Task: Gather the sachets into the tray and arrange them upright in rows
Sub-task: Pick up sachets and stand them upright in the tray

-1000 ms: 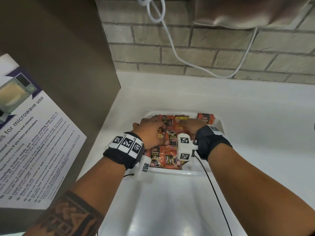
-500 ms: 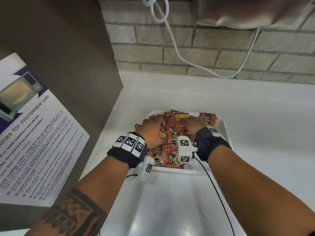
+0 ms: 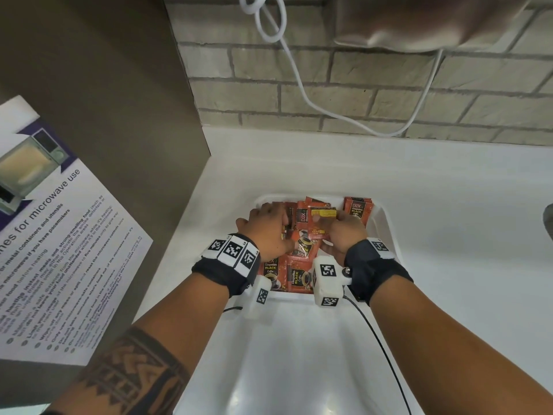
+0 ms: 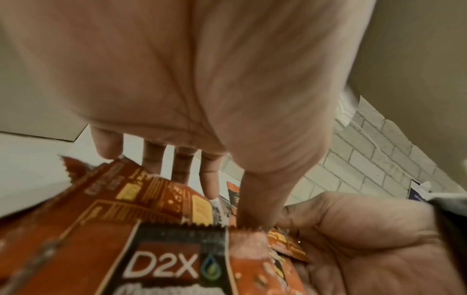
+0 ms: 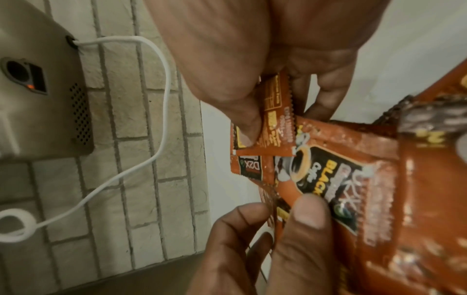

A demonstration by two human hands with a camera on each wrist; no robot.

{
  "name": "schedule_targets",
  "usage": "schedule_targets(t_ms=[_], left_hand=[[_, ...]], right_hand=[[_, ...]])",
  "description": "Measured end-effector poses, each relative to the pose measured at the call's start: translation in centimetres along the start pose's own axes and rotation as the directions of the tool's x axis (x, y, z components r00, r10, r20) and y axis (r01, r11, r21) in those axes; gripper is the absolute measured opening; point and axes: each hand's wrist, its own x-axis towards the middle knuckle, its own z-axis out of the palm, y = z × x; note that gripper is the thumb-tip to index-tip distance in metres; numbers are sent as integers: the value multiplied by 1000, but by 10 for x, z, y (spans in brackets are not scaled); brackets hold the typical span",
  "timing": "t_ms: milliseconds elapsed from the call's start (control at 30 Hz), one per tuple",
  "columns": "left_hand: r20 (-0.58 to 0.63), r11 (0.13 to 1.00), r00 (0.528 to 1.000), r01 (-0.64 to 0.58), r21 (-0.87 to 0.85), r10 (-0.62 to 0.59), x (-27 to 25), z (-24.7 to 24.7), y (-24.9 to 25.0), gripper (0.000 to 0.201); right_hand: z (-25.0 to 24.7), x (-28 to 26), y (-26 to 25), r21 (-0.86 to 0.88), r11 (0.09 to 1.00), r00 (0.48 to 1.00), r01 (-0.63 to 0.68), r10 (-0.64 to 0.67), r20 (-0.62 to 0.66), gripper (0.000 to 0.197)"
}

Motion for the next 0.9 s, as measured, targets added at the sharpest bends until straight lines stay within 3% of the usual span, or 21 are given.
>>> schedule_targets(t_ms=[200, 333, 467, 733, 800, 900], left_hand=[[-26, 1000, 999, 19, 23, -19, 1, 5, 3, 49], [-38, 999, 999, 26, 20, -26, 0, 5, 4, 48], [-41, 1000, 999, 27, 10, -26, -3, 1, 1, 48], [-45, 1000, 999, 6, 21, -5, -8, -7, -4, 43], [-97, 999, 995, -18, -39, 14, -7, -10, -4, 41], [-225, 931, 974, -118, -345, 39, -7, -21, 2, 38]], right_hand=[[-4, -3, 6, -115, 985, 991, 132, -130, 25, 15], [-7, 0, 8, -135, 975, 985, 175, -173, 26, 38], [-11, 0, 0, -2, 984, 984, 178, -178, -13, 18], [-27, 5, -38, 85, 966, 968, 242, -234, -96, 20], [-32, 5, -43, 95, 962, 964, 256, -246, -104, 20], [-34, -3, -46, 103, 964, 969, 245, -245, -12, 33]])
